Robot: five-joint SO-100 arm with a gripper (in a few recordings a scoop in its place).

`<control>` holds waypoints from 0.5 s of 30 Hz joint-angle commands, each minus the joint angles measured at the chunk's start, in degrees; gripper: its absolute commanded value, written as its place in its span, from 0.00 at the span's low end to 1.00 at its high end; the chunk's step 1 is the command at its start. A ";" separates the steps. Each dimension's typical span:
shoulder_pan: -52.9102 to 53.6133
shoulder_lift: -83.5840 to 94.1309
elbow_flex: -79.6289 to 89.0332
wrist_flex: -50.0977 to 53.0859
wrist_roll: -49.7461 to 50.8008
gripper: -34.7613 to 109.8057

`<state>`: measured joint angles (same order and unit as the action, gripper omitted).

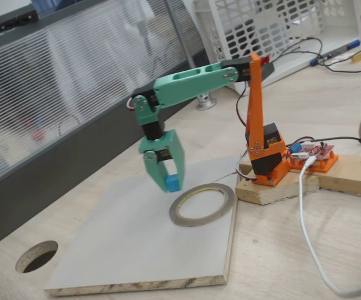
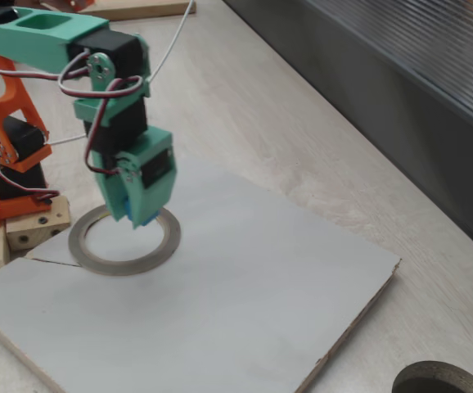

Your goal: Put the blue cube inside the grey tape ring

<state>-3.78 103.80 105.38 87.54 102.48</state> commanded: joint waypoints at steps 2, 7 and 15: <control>0.53 9.40 8.96 0.35 0.88 0.34; 0.44 16.00 15.91 0.35 0.97 0.34; 0.44 17.23 19.51 0.18 0.97 0.34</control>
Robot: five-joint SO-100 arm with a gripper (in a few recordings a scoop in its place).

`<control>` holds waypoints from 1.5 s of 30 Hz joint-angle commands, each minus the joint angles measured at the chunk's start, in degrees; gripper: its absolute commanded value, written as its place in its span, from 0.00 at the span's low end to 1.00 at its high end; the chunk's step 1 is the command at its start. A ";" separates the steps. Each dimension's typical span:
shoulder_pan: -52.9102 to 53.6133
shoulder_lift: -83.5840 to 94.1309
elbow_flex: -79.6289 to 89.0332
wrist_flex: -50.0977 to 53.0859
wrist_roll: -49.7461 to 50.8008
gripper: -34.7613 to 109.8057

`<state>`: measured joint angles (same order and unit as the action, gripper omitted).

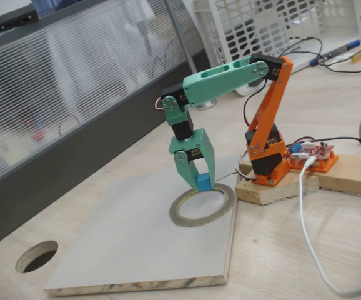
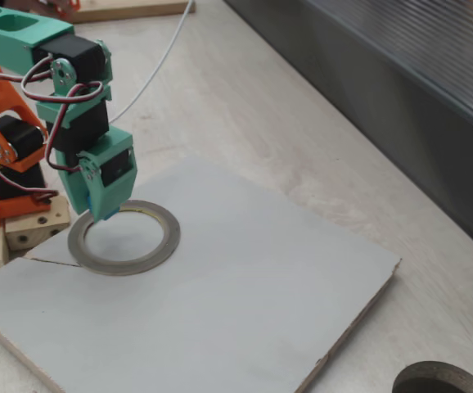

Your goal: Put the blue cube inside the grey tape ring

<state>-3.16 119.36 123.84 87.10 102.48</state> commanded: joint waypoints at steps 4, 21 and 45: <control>-0.18 1.05 1.58 -2.55 0.97 0.34; -0.79 1.05 6.06 -5.71 0.70 0.34; -0.09 0.97 5.54 -5.89 1.05 0.35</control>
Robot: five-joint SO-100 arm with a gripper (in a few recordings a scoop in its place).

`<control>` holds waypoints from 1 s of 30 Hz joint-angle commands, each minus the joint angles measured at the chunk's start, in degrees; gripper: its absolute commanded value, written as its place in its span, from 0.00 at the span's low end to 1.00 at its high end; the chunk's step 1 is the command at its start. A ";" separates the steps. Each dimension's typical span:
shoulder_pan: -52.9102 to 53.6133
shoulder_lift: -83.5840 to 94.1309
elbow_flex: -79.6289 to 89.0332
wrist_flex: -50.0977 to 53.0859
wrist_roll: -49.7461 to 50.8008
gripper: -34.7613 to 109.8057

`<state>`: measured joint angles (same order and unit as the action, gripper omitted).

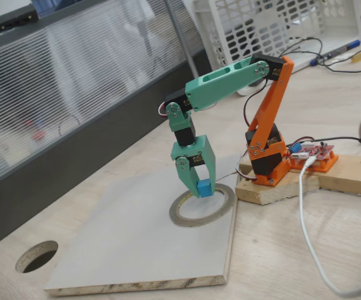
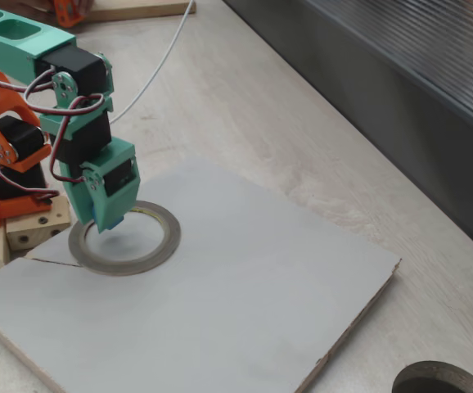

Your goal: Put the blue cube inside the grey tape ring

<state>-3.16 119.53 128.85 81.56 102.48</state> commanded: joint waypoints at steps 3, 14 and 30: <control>0.00 0.79 0.35 -0.44 1.05 0.36; -0.09 0.70 1.05 0.44 1.05 0.58; -0.79 0.88 0.53 -0.35 0.70 0.59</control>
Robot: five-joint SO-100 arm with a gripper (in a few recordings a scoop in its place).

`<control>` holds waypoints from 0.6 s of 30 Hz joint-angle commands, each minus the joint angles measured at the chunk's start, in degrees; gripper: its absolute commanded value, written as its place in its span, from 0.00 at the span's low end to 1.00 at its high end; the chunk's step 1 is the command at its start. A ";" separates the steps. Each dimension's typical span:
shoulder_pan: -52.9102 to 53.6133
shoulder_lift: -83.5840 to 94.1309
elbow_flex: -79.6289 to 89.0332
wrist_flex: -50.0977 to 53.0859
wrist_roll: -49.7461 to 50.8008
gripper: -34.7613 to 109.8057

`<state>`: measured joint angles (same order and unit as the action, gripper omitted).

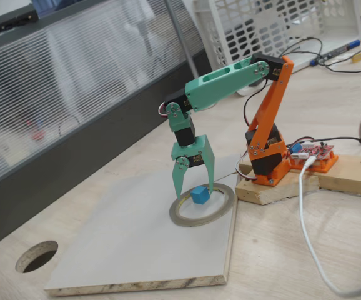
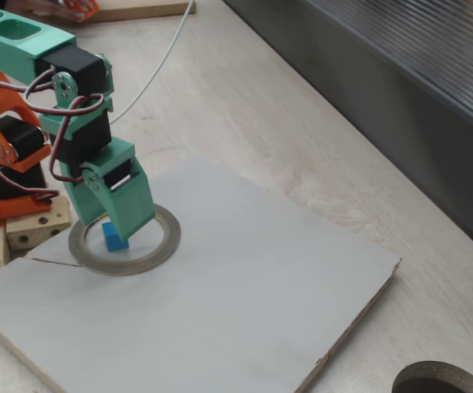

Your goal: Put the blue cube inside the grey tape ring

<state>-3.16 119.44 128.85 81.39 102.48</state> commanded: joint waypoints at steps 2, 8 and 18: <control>-0.18 1.14 0.44 -0.18 0.62 0.59; -0.18 1.41 0.09 0.53 1.05 0.59; 0.00 0.88 -9.40 0.79 1.05 0.58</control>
<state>-3.16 119.53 123.57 81.56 102.48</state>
